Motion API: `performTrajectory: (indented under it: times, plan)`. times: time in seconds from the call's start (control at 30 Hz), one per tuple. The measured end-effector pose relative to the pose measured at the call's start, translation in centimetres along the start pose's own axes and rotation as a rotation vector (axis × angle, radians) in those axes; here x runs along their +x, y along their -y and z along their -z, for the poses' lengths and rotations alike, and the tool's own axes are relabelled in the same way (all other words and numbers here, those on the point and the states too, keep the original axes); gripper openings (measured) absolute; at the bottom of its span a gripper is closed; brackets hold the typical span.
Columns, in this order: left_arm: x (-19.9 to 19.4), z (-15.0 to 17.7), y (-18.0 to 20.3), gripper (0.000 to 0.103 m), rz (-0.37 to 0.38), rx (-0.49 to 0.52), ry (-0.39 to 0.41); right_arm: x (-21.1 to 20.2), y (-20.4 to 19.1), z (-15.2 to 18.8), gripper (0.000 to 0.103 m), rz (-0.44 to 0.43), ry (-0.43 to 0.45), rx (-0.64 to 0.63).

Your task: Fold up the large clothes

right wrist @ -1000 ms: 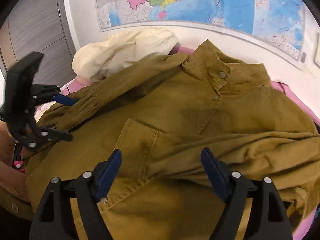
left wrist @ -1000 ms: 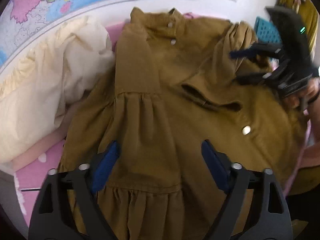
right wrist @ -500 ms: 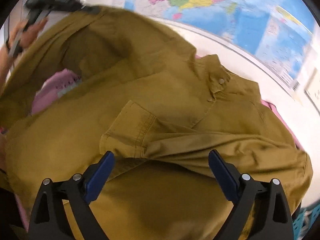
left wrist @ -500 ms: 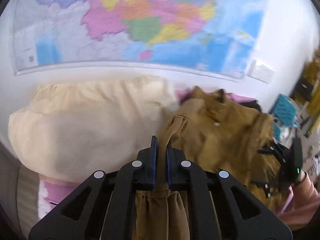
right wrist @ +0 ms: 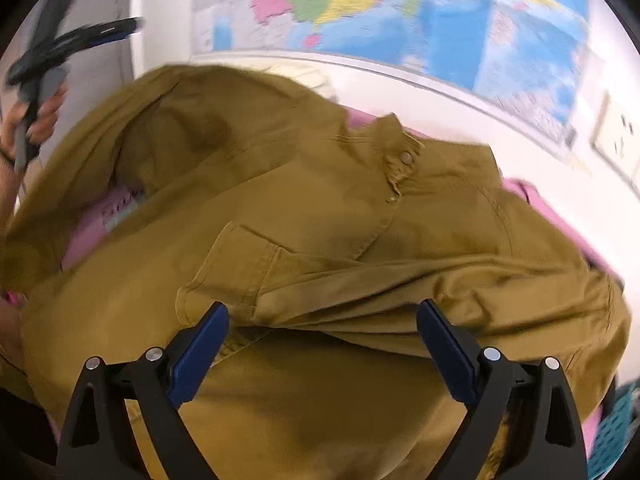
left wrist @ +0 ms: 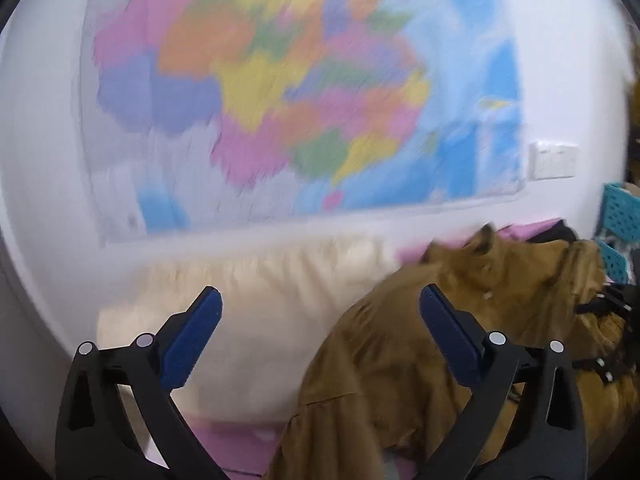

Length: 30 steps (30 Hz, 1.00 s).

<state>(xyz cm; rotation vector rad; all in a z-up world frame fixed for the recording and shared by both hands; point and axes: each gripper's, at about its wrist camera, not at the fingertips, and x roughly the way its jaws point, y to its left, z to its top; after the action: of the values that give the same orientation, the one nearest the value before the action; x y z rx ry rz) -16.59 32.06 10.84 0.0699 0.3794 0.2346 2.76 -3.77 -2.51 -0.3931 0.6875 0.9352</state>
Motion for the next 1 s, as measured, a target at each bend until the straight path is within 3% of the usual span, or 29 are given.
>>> performTrajectory:
  times: [0.13,0.23,0.4,0.47,0.57,0.6,0.63,0.67,0.7,0.73,0.77,0.93,1.0]
  plan:
    - [-0.7,0.1,4.0,0.098,0.181,0.084,-0.02,0.2,1.4,0.4,0.092,-0.042,0.001,0.098]
    - [0.8,2.4,9.5,0.098,0.388,0.206,-0.127,-0.3,2.2,0.6,0.092,-0.076,0.021,0.16]
    - [3.7,6.9,18.3,0.097,0.621,0.401,-0.328,-2.0,3.4,1.3,0.092,-0.08,0.064,0.227]
    - [4.9,8.3,21.1,0.097,0.665,0.47,-0.392,-2.9,4.2,1.7,0.092,-0.069,0.079,0.261]
    - [7.7,10.1,24.3,0.093,0.652,0.534,-0.49,-4.5,6.2,3.0,0.092,-0.035,0.11,0.336]
    - [8.9,10.7,25.0,0.088,0.635,0.543,-0.532,-4.9,6.8,3.4,0.092,-0.03,0.117,0.36]
    - [10.3,11.2,25.6,0.072,0.615,0.547,-0.579,-5.4,7.5,3.9,0.092,-0.026,0.126,0.391]
    - [11.4,11.4,25.6,0.05,0.611,0.535,-0.619,-5.8,8.3,4.4,0.092,-0.018,0.132,0.424]
    - [12.5,11.3,25.3,0.038,0.614,0.496,-0.656,-6.1,8.9,4.8,0.092,-0.014,0.134,0.446]
    - [13.1,10.9,24.9,0.016,0.624,0.458,-0.673,-6.6,9.5,5.3,0.092,-0.007,0.139,0.471]
    - [13.7,9.9,23.9,0.004,0.672,0.387,-0.696,-6.9,9.9,5.5,0.092,0.001,0.142,0.484]
    - [14.0,3.0,16.3,0.003,0.839,0.017,-0.627,-8.9,11.9,6.8,0.092,0.072,0.174,0.526]
    - [13.8,1.5,13.8,0.003,0.856,-0.078,-0.609,-9.4,12.8,6.9,0.092,0.09,0.187,0.548]
